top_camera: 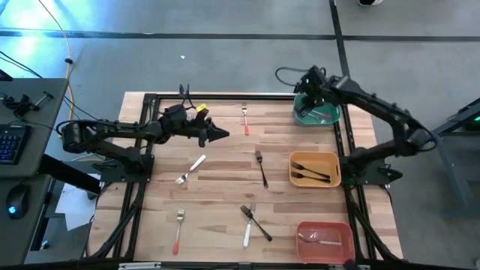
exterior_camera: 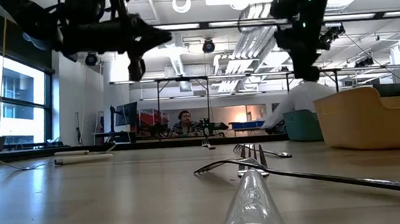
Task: Sort silverware by color (type)
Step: Put the white fork into the orange bin
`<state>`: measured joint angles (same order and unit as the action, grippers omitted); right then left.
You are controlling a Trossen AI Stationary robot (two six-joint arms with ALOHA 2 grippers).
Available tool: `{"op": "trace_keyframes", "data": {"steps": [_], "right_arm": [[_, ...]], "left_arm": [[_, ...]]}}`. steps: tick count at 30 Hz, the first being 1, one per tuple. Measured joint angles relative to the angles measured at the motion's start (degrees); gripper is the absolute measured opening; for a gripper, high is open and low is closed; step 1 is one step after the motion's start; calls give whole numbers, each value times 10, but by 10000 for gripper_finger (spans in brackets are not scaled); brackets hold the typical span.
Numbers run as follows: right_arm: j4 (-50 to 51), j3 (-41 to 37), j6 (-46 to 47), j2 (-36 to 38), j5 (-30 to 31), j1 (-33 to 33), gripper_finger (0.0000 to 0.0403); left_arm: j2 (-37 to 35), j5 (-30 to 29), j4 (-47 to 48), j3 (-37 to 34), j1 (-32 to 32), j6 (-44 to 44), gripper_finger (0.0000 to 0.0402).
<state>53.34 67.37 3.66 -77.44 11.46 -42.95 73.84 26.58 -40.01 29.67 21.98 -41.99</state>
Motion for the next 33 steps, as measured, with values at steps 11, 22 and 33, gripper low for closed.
{"op": "trace_keyframes", "data": {"steps": [11, 22, 33], "right_arm": [[-93, -54, 296, 72, -3, 363, 12], [-162, -54, 598, -20, 81, 615, 4], [-161, 39, 710, -150, 47, 688, 5]], "left_arm": [[0, -11, 113, 0, 40, 127, 1], [0, 49, 189, 0, 59, 183, 1], [0, 48, 267, 0, 59, 224, 1]]}}
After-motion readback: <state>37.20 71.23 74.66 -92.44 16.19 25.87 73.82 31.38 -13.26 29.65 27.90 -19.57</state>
